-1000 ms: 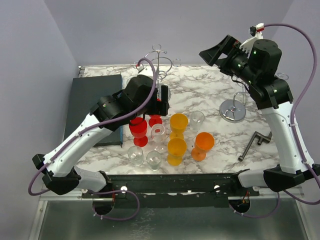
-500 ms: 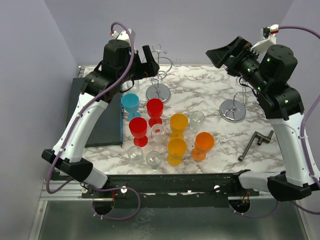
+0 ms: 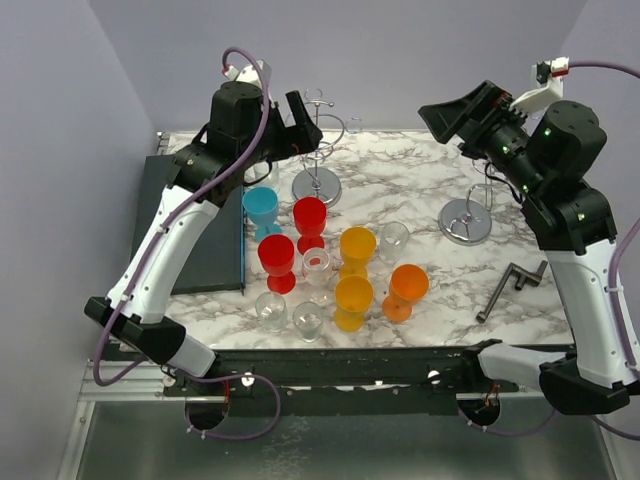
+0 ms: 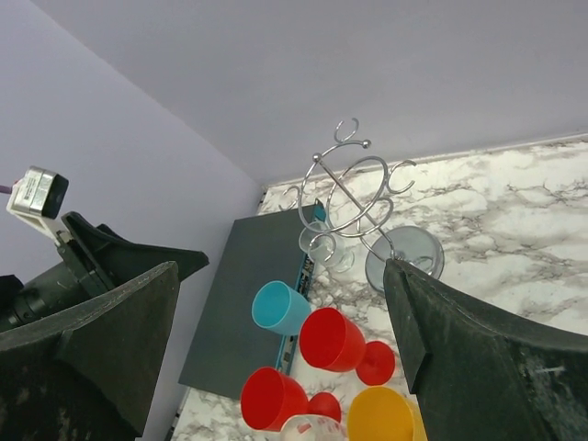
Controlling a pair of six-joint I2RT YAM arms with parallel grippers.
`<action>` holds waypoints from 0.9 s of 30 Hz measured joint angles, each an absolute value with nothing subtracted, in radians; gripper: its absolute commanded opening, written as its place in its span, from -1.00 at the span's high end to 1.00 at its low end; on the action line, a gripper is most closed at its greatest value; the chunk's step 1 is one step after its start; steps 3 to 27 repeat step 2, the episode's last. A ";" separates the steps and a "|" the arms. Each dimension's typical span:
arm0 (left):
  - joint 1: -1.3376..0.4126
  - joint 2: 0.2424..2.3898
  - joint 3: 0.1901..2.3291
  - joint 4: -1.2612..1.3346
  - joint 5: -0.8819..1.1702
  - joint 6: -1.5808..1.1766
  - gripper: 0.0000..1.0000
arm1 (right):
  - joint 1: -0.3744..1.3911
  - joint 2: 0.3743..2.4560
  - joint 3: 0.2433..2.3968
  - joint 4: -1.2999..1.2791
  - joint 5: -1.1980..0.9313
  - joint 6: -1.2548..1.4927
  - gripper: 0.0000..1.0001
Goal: Take the wine glass off the wine glass rack
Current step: Reset both arms
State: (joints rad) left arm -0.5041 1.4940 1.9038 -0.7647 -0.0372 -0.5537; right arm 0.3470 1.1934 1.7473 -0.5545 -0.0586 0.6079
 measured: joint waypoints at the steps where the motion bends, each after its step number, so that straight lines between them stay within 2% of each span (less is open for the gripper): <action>1: -0.504 1.493 1.902 -0.764 -0.038 -0.556 -0.97 | 0.347 1.190 1.742 -0.553 -0.057 0.608 -1.00; 27: -0.504 1.492 1.900 -0.764 -0.038 -0.558 -0.98 | 0.347 1.187 1.736 -0.553 -0.056 0.607 -1.00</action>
